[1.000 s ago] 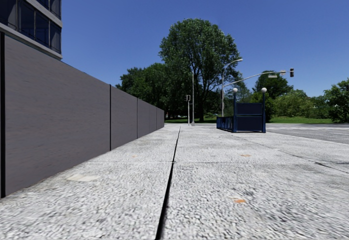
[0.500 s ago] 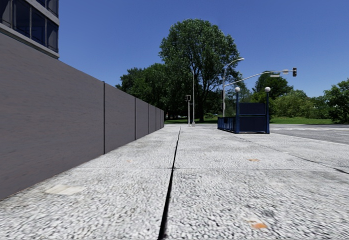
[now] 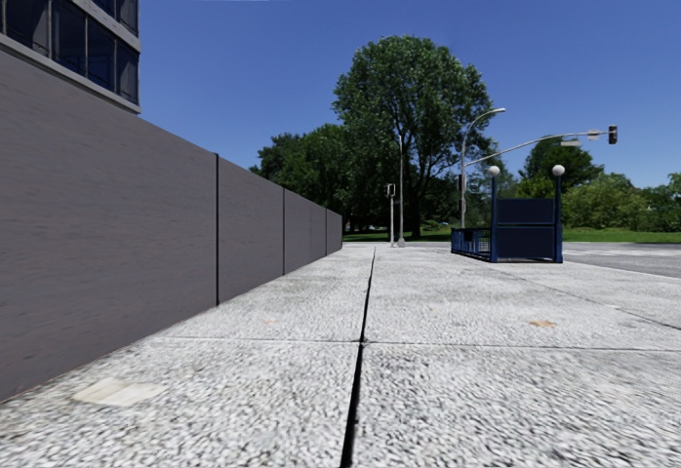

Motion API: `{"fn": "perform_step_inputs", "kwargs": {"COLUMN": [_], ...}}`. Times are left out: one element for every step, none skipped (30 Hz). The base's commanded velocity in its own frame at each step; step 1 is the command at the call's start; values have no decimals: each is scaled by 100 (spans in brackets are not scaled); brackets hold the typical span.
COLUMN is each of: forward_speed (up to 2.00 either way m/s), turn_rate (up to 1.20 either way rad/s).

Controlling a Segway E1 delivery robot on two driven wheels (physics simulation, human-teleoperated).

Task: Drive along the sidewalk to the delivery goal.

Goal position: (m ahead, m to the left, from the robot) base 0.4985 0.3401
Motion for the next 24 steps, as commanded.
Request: {"fn": "perform_step_inputs", "kwargs": {"forward_speed": [0,0,0,0,0,0,0,0,0,0,0,0,0,0,0,0,0,0,0,0,0,0,0,0], "turn_rate": [0,0,0,0,0,0,0,0,0,0,0,0,0,0,0,0,0,0,0,0,0,0,0,0]}}
